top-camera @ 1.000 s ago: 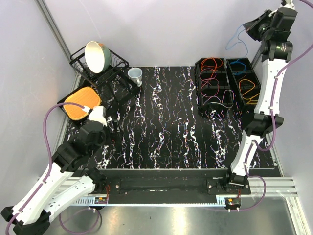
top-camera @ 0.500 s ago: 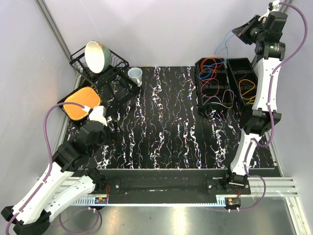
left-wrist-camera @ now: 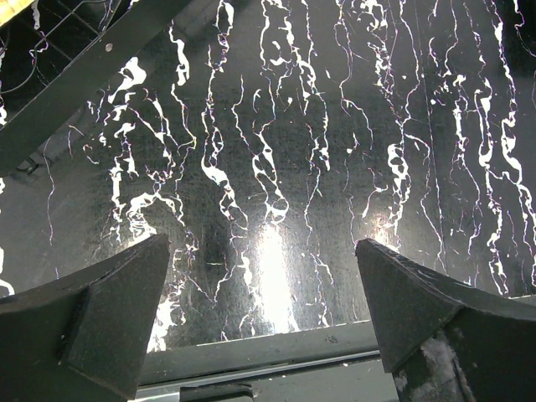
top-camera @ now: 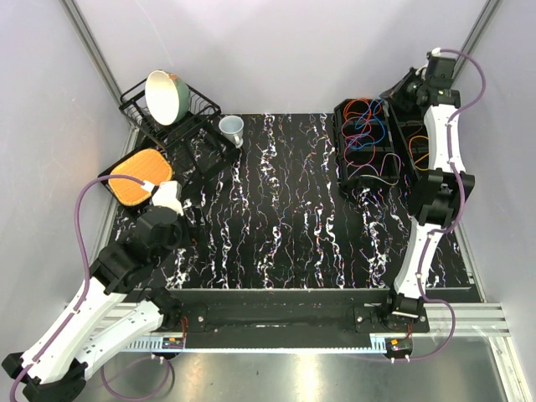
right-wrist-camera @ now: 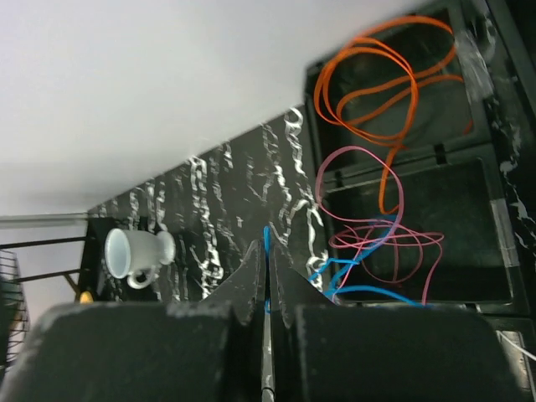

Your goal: Untangle the cables

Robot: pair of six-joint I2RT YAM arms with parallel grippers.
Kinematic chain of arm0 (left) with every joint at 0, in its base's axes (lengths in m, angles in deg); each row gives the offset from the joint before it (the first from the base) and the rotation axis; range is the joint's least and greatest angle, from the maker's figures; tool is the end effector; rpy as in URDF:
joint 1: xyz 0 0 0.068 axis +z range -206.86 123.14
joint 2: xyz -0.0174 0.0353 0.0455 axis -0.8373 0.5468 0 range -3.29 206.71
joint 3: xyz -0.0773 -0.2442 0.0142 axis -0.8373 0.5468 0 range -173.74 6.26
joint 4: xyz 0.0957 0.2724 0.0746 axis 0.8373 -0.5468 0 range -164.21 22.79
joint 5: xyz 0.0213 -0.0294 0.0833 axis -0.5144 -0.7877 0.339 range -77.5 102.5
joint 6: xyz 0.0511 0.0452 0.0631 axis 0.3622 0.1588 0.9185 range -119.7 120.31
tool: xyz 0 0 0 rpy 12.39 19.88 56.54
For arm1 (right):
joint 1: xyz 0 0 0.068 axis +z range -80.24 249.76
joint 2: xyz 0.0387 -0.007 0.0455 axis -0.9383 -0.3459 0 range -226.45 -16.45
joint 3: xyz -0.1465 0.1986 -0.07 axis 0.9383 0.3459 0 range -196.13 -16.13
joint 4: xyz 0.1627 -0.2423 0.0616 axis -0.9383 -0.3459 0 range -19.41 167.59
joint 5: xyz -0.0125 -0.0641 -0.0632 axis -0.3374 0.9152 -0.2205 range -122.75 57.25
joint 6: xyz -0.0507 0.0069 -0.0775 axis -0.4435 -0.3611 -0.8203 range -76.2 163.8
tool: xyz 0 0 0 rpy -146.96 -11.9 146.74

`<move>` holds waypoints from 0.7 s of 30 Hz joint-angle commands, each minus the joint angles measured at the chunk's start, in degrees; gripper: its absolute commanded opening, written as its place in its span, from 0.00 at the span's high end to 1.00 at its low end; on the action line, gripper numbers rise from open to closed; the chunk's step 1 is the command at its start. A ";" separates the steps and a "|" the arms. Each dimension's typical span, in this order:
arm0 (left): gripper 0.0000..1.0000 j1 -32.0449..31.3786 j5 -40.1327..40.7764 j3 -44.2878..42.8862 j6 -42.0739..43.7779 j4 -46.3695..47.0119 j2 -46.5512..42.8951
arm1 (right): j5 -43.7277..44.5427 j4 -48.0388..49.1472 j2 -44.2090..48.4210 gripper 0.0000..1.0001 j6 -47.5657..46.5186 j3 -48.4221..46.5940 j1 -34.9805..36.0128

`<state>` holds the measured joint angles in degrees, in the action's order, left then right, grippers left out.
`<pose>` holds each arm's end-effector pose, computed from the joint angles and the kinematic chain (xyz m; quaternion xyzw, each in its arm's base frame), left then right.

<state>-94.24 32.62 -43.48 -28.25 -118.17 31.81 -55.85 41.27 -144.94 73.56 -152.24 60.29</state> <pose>0.1766 -0.0987 0.2950 -0.0110 0.8820 -0.1111 0.4578 0.5770 -0.0630 0.3317 0.1868 0.8282 0.2575 0.4614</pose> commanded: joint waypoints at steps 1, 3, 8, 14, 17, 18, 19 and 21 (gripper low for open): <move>0.04 0.38 1.59 -0.54 0.08 1.92 0.15 | -0.02 1.60 0.34 1.00 -2.25 0.67 0.51; 0.04 0.47 1.59 -0.54 0.17 1.92 0.15 | 0.59 2.04 0.52 1.00 -2.60 1.11 0.86; 0.04 0.65 1.33 -0.63 0.26 1.92 0.50 | 1.82 2.39 0.08 1.00 -3.83 -0.29 1.83; 0.04 0.74 1.41 -0.54 0.25 1.92 0.50 | 3.06 4.50 -2.03 1.00 -2.78 -2.22 1.83; 0.04 0.82 1.24 -0.63 0.34 1.83 0.59 | 3.14 6.77 -4.05 1.00 -3.39 -1.35 1.83; 0.04 0.91 1.15 -0.63 0.34 1.83 0.68 | 3.58 6.96 -5.10 1.00 -3.74 -0.13 1.83; 0.04 0.91 1.24 -0.63 0.34 1.92 0.68 | 4.80 7.66 -5.63 1.00 -4.53 0.67 1.83; 0.04 0.91 1.24 -0.63 0.43 1.83 0.59 | 6.03 8.45 -7.38 1.00 -5.15 3.21 1.83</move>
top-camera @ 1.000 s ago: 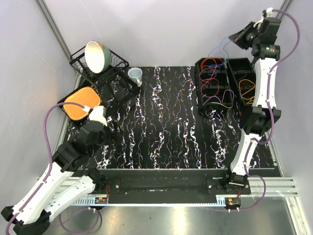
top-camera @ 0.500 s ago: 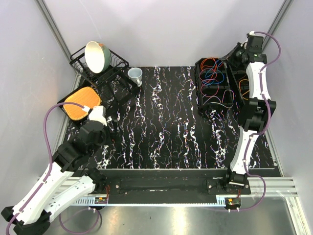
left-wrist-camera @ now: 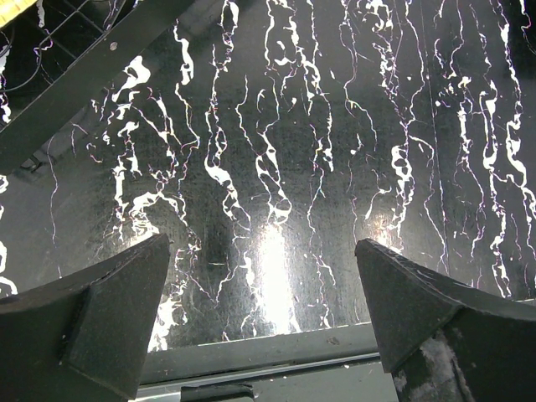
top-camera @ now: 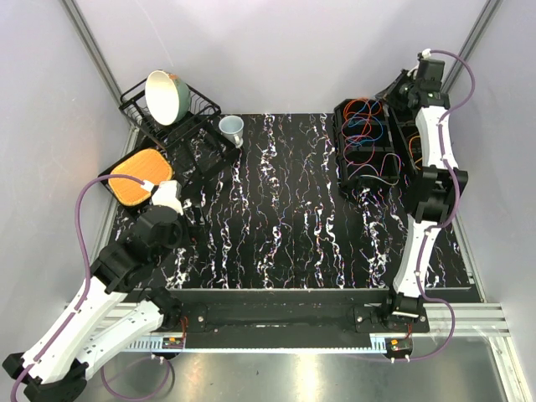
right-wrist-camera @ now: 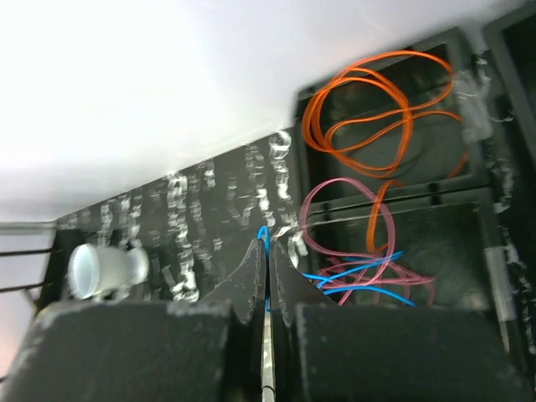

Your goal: Untangle the cables

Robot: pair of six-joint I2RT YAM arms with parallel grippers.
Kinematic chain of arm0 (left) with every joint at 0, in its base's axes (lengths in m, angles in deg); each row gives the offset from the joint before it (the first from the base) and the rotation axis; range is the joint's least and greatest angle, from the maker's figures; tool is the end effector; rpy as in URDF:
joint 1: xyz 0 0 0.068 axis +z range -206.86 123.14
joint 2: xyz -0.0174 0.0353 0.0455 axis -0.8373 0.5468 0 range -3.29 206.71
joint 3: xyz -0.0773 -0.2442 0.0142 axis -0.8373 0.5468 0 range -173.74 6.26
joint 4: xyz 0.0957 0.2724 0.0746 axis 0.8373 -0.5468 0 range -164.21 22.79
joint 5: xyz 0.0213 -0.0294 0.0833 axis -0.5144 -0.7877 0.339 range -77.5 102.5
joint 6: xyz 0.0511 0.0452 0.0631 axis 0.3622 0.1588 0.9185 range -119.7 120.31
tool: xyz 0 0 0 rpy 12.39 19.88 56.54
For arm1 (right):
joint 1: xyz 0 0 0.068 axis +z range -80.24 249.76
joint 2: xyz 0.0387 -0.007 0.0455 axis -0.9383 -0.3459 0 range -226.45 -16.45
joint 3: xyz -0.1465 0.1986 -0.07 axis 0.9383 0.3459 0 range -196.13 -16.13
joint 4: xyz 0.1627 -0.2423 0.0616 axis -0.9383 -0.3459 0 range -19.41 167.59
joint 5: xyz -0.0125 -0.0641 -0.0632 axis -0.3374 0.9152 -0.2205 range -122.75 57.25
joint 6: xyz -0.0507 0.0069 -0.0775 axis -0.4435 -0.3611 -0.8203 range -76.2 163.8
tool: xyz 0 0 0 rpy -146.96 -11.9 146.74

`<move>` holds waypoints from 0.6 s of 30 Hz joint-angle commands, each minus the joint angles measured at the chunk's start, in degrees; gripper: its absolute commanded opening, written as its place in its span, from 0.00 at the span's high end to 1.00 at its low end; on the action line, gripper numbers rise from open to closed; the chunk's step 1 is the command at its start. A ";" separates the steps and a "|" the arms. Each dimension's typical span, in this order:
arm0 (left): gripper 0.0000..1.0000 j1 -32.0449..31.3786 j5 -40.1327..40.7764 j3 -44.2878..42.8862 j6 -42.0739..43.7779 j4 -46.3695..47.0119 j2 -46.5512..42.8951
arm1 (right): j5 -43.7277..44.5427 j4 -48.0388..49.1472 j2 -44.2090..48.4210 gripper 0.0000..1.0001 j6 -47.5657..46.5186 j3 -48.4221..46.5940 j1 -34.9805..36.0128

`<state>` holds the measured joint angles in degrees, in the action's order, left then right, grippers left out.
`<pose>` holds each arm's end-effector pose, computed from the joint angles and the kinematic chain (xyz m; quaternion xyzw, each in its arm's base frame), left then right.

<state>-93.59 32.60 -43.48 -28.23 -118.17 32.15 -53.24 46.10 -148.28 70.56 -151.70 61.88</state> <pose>0.1785 -0.0974 0.2940 -0.0152 0.8832 -0.1070 0.4563 0.5973 -0.0531 0.3052 0.1630 0.8316 0.2335 0.4768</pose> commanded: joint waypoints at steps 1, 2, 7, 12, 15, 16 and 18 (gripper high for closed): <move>0.04 0.43 1.26 -0.63 0.32 1.92 0.16 | 4.05 3.88 -4.66 1.00 -2.42 3.29 0.23; 0.04 0.34 1.26 -0.63 0.32 1.83 0.15 | 4.49 3.89 -5.27 1.00 -2.59 3.99 0.23; 0.04 0.34 1.26 -0.63 0.41 1.83 0.24 | 6.34 5.20 -5.46 1.00 -1.98 9.61 0.23; 0.04 0.43 1.17 -0.63 0.41 1.92 0.33 | 7.66 6.17 -4.84 1.00 -2.33 12.43 0.23; 0.04 0.61 1.17 -0.71 0.50 1.83 0.42 | 6.96 5.38 -4.75 1.00 -2.24 12.00 0.23; 0.05 0.61 1.09 -0.71 0.41 1.83 0.42 | 6.61 5.12 -4.66 1.00 -2.24 11.91 0.23; 0.05 0.69 1.17 -0.63 0.41 1.92 0.42 | 6.52 4.51 -3.97 0.91 -2.07 10.50 0.23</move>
<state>-93.30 32.60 -43.48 -28.23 -118.19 32.20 -47.17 49.53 -155.15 69.25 -138.37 61.88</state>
